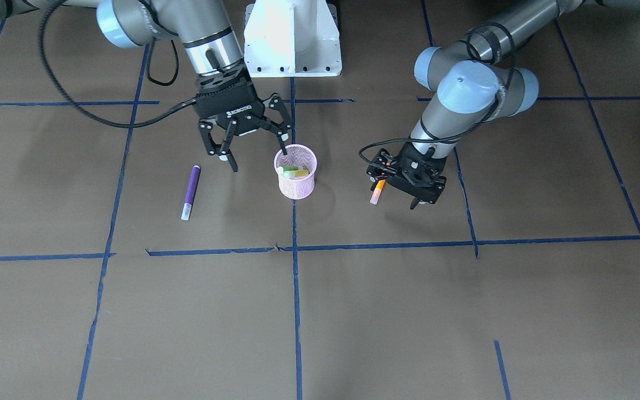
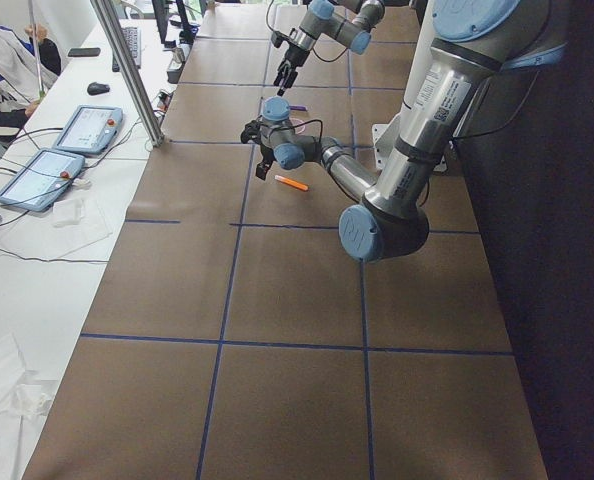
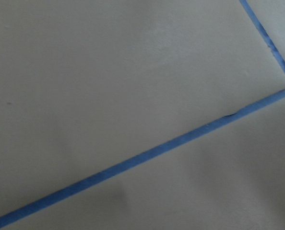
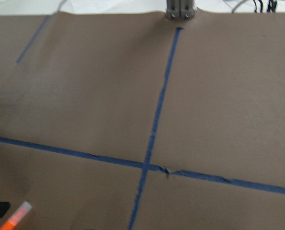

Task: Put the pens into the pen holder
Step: 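Lower left gripper onto orange marker while right gripper moves toward purple marker, then lift the orange marker upright and carry it over the pen holder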

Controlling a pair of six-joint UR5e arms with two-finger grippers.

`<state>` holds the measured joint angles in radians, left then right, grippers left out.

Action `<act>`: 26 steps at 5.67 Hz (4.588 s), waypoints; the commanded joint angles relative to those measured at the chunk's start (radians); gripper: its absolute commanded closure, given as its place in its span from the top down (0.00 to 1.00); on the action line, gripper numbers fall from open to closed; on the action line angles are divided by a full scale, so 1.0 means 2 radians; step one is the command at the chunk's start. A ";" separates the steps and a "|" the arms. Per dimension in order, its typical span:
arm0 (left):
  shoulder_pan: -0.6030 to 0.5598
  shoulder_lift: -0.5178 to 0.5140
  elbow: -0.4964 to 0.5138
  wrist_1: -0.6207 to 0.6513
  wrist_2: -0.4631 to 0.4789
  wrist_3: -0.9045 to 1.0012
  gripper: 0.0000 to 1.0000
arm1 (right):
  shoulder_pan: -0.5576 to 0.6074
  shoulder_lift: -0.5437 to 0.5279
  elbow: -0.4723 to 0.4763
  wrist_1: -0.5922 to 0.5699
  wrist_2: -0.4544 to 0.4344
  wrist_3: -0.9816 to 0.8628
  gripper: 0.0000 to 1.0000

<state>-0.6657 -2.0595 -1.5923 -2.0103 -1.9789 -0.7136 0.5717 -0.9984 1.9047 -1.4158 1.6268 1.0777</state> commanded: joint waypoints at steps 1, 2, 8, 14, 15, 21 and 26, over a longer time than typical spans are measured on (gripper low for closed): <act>0.028 0.003 0.002 0.003 0.003 -0.001 1.00 | 0.072 -0.006 0.016 -0.127 0.149 -0.001 1.00; 0.036 -0.002 0.008 0.003 0.003 -0.003 1.00 | 0.075 -0.019 0.017 -0.128 0.155 -0.001 1.00; 0.049 -0.015 0.014 0.049 0.054 -0.001 0.85 | 0.083 -0.038 0.021 -0.126 0.156 -0.002 1.00; 0.050 -0.013 0.010 0.052 0.054 -0.005 0.00 | 0.085 -0.049 0.029 -0.124 0.156 -0.002 1.00; 0.049 -0.013 0.006 0.052 0.054 -0.006 0.00 | 0.086 -0.051 0.029 -0.124 0.156 -0.002 1.00; 0.034 0.000 -0.112 -0.204 0.178 -0.022 0.00 | 0.128 -0.085 0.023 -0.124 0.217 -0.016 1.00; 0.100 -0.030 0.094 -0.596 0.310 -0.034 0.00 | 0.128 -0.087 0.022 -0.124 0.217 -0.015 1.00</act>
<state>-0.4684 -2.1026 -1.4121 -3.1870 -1.3681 -0.7812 0.8284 -1.1719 1.9481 -1.6646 2.0616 1.0476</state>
